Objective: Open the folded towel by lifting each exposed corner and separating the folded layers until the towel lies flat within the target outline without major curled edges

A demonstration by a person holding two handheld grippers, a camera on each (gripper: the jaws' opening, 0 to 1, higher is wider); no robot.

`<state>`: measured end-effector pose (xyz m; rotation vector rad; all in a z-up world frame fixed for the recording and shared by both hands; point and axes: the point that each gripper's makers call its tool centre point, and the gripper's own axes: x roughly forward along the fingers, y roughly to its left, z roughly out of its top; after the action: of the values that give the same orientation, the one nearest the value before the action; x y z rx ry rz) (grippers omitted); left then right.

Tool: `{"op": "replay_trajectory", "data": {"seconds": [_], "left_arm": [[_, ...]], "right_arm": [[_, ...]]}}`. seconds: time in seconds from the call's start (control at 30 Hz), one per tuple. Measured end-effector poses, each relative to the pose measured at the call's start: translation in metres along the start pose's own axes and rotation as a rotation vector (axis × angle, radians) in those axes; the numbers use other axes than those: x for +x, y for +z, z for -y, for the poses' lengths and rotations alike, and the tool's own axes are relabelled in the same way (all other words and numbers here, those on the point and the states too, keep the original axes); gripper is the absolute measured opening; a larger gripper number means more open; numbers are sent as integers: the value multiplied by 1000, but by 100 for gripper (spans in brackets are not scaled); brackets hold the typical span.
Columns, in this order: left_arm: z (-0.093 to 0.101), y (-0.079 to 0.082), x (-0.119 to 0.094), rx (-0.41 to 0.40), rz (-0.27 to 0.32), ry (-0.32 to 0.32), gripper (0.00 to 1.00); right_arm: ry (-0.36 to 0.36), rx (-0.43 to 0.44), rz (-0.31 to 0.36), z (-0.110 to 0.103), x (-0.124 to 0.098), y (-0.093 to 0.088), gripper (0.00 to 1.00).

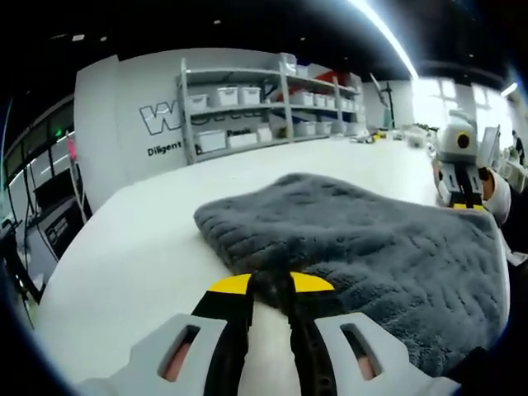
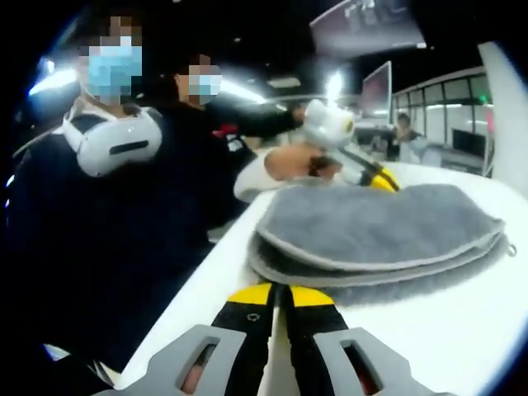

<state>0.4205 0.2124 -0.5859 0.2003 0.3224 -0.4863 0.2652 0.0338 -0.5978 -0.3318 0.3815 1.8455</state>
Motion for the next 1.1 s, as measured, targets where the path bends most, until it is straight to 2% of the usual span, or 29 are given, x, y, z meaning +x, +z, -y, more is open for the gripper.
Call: {"op": "replay_trajectory", "data": {"seconds": [0.33, 0.4, 0.5, 0.6, 0.8, 1.1], "left_arm": [[-3, 2, 2, 18, 3, 18, 18], [-2, 3, 3, 32, 3, 21, 18], [-4, 4, 2, 48, 4, 32, 20], [-7, 5, 1, 53, 6, 40, 22], [-5, 7, -1, 62, 14, 14, 20], [3, 15, -7, 62, 37, -40, 20]], "right_arm": [[20, -15, 3, -4, 4, 2, 3], [24, -57, -2, -4, 5, 3, 3], [24, -65, -6, -5, 1, 3, 3], [-7, -89, -2, 2, -1, 5, 3], [-63, -99, 19, 11, -12, 10, 4], [-119, -118, 1, 23, -12, 6, 5]]}}
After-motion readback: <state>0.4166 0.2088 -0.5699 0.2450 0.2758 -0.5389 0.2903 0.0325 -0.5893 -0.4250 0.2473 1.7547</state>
